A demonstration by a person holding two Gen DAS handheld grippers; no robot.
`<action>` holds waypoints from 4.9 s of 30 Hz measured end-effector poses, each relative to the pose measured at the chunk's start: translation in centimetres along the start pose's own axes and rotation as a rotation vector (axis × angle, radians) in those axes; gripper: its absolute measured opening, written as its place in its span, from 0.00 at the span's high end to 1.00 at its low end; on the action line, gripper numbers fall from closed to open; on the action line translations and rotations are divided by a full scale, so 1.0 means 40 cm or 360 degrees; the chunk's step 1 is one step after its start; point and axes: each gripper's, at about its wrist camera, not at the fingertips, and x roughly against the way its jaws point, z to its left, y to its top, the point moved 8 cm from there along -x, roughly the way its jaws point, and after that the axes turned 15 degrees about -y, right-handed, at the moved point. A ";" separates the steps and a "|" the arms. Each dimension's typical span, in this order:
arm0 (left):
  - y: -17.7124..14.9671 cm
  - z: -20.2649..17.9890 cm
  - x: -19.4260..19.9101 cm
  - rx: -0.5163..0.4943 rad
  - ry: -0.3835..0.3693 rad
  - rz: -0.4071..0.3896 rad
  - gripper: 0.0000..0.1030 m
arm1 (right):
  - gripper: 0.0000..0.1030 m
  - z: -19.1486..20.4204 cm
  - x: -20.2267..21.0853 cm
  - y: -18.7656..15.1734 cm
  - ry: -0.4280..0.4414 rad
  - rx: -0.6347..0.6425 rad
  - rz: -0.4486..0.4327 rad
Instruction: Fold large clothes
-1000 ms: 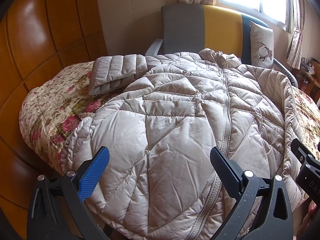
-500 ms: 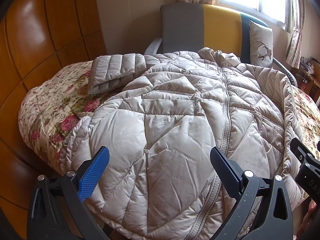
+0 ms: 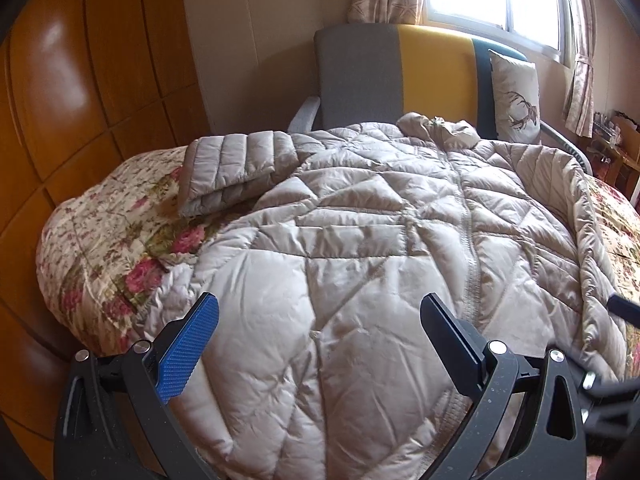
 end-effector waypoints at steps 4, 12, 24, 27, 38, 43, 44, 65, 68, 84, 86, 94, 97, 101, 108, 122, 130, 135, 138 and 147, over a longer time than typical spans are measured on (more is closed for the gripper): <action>0.001 0.052 -0.018 0.0051 0.0029 0.0007 0.03 | 0.02 0.014 -0.049 -0.063 -0.0291 0.0300 0.0038; -0.005 0.138 -0.044 0.0157 0.0073 0.0018 0.03 | 0.27 -0.164 -0.099 -0.087 -0.0144 0.0036 0.0181; -0.020 0.153 -0.057 0.0363 -0.0302 -0.0074 0.03 | 0.82 -0.465 -0.127 -0.045 -0.0386 -0.0160 0.0183; -0.017 0.158 -0.060 0.0362 -0.0302 -0.0071 0.03 | 0.82 -0.602 -0.158 -0.029 -0.0557 -0.0252 0.0175; -0.004 0.229 -0.035 0.0386 -0.0160 -0.0106 0.03 | 0.21 -1.040 -0.255 0.004 -0.0834 -0.0758 0.0117; -0.005 0.285 -0.031 0.0458 -0.0131 -0.0099 0.03 | 0.06 -1.208 -0.165 0.032 -0.0927 -0.1183 0.0021; -0.004 0.296 -0.032 0.0461 -0.0114 -0.0099 0.03 | 0.06 -1.231 -0.142 0.033 -0.0987 -0.1236 0.0018; -0.092 0.410 -0.192 0.0538 -0.0482 0.0176 0.03 | 0.71 -0.379 -0.302 0.083 0.0456 -0.0880 0.0343; -0.103 0.380 -0.183 0.0436 -0.0487 0.0192 0.21 | 0.84 -0.393 -0.319 0.096 0.0474 -0.0867 0.0350; -0.136 0.223 -0.068 0.0303 -0.0771 0.0295 0.13 | 0.49 -0.504 -0.305 0.088 0.0007 -0.0444 0.0179; -0.092 0.261 -0.049 0.0356 -0.0755 0.0191 0.10 | 0.38 -0.501 -0.255 0.120 -0.0052 -0.0396 0.0034; 0.127 0.364 -0.113 0.0186 -0.0378 -0.0074 0.06 | 0.07 -0.377 -0.273 0.279 -0.0036 -0.0320 -0.0138; 0.201 0.355 -0.206 -0.0088 -0.0188 -0.0104 0.04 | 0.07 -0.345 -0.327 0.279 0.0081 -0.0418 -0.0081; 0.259 0.322 -0.325 -0.0215 -0.0190 -0.0021 0.04 | 0.05 -0.319 -0.416 0.216 0.0058 -0.0461 0.0091; 0.305 0.349 -0.481 -0.0305 -0.0017 0.0051 0.04 | 0.02 -0.307 -0.427 0.209 0.0016 -0.0412 0.0088; 0.341 0.522 -0.396 0.0041 -0.0101 -0.0150 0.89 | 0.02 -0.304 -0.434 0.208 0.0013 -0.0408 0.0095; 0.503 0.538 -0.173 0.0278 -0.0199 -0.0471 0.89 | 0.02 -0.305 -0.435 0.207 0.0015 -0.0409 0.0093; 0.606 0.386 -0.091 0.0152 -0.0387 -0.0591 0.89 | 0.02 -0.304 -0.434 0.206 0.0014 -0.0408 0.0093; 0.636 0.267 -0.087 0.0068 -0.0504 -0.0600 0.89 | 0.02 -0.305 -0.434 0.207 0.0018 -0.0411 0.0092; 0.601 -0.085 -0.213 -0.0096 -0.0794 -0.0434 0.89 | 0.02 -0.306 -0.434 0.210 0.0047 -0.0437 0.0086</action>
